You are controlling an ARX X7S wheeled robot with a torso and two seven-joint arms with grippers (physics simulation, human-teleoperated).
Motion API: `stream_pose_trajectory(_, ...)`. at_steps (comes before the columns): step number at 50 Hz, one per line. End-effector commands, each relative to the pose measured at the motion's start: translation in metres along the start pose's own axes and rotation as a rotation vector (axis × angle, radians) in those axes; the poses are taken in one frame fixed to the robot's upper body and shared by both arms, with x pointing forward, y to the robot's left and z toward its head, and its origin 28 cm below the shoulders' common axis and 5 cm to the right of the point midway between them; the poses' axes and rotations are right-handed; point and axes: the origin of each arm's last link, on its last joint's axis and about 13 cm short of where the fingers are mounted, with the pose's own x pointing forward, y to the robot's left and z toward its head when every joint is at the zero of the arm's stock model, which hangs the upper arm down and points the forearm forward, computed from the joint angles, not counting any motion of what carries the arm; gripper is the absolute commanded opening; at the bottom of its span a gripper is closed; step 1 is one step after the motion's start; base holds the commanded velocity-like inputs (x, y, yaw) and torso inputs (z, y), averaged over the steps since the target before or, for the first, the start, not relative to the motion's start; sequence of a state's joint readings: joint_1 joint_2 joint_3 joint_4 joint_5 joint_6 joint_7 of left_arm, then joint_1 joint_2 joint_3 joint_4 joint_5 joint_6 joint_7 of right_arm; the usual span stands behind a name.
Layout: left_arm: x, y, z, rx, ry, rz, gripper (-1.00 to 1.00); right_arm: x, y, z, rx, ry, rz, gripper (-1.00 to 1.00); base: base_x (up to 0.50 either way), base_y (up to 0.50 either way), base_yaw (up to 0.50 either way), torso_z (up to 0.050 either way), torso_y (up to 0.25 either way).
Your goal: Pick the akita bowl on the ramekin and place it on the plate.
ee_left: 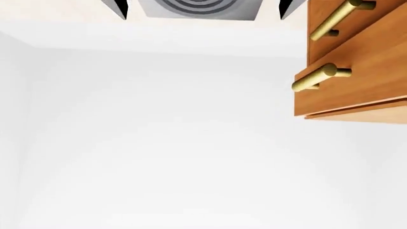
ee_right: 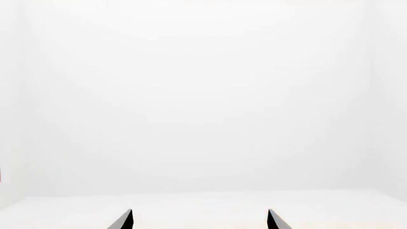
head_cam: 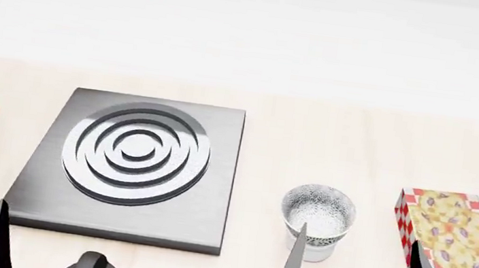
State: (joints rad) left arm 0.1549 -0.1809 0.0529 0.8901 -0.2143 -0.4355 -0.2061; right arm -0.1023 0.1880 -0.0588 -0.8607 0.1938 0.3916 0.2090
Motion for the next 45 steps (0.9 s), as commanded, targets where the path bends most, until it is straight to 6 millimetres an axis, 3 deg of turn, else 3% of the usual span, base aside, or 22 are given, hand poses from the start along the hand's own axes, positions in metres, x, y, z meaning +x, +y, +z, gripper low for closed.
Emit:
stream_pose_trajectory(1, -0.0006, 0.0001, 0.0005, 0.001, -0.003, 0.001, 1.00, -0.0012, -0.0012, -0.0019, 0.004, -0.002, -0.004, 1.00, 0.00, 0.00, 0.00, 0.050, 0.000)
stream_pose_trajectory(12, -0.0019, -0.0002, 0.0017, 0.014, -0.048, 0.008, 1.00, -0.0017, -0.0012, -0.0005, 0.007, 0.000, -0.002, 1.00, 0.00, 0.00, 0.00, 0.041, 0.000)
stream_pose_trajectory(45, -0.0021, -0.0002, -0.0003, 0.038, -0.032, 0.025, 1.00, -0.0016, -0.0010, -0.0035, 0.001, -0.002, -0.006, 1.00, 0.00, 0.00, 0.00, 0.000, -0.250)
